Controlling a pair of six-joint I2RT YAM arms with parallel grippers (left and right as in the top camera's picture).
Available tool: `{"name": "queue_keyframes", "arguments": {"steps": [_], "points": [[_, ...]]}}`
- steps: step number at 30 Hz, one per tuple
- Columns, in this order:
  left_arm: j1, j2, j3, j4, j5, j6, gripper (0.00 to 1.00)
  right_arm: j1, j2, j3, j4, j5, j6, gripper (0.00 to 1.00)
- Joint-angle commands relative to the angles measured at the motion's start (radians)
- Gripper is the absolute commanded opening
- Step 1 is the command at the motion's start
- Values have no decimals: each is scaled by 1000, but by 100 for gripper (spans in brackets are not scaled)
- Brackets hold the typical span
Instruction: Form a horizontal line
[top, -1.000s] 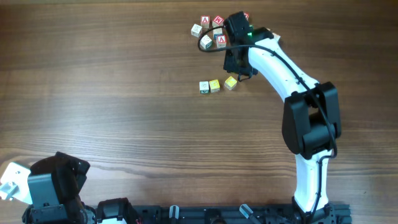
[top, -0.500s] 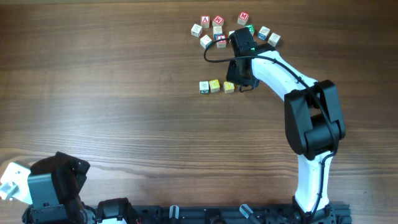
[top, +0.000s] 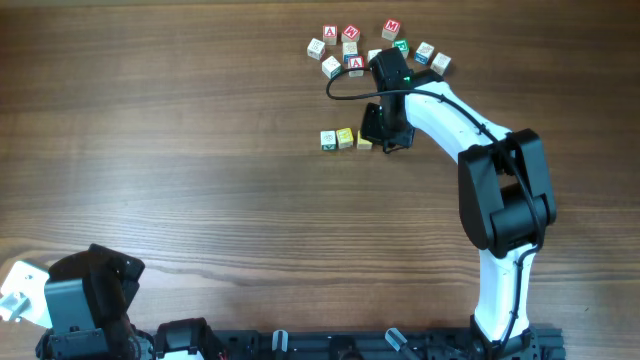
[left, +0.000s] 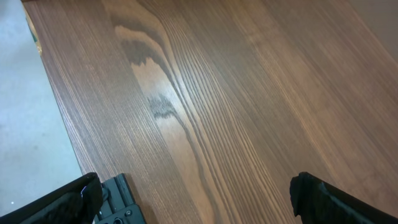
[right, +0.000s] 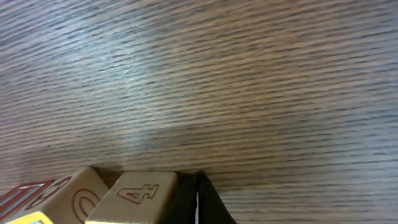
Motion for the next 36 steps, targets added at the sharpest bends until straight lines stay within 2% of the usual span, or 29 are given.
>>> {"name": "queue_keyframes", "arguments": {"steps": [1,14,18,24,30,36], "points": [[8,-7,-3,1,-5,-13,100,0,10,-15,3,-30,-15,4],[8,-7,-3,1,-5,-13,100,0,10,-15,61,-37,-171,4],[8,-7,-3,1,-5,-13,100,0,10,-15,78,-105,-201,4],[8,-7,-3,1,-5,-13,100,0,10,-15,82,-135,-182,4],[8,-7,-3,1,-5,-13,100,0,10,-15,74,-135,-42,4],[8,-7,-3,1,-5,-13,100,0,10,-15,74,-133,-28,4]]}}
